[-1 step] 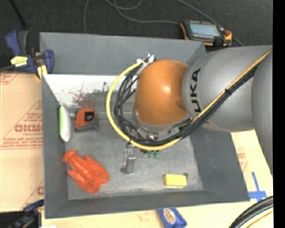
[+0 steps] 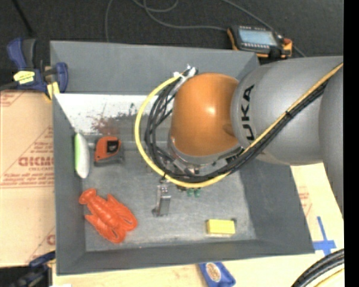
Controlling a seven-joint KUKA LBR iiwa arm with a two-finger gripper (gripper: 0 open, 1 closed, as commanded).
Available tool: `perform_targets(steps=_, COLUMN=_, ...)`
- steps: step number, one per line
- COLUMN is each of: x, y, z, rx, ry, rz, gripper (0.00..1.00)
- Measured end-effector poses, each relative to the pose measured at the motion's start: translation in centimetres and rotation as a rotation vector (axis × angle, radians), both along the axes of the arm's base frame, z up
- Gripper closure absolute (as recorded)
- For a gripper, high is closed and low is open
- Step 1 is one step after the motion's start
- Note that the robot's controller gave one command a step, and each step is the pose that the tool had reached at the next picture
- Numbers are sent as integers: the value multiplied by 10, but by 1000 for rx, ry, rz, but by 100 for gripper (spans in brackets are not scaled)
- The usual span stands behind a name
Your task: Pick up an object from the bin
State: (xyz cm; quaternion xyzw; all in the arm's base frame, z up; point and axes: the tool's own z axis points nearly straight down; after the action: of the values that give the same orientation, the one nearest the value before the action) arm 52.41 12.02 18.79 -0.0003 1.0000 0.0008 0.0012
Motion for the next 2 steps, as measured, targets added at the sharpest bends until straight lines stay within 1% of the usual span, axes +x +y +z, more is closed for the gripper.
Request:
perform_targets(steps=1, x=-26, y=34, z=-64, rx=-1, ry=-3, rz=104, gripper=0)
perform_targets(steps=2, x=-33, y=57, z=-69, rx=-2, ry=4, rz=147, gripper=0)
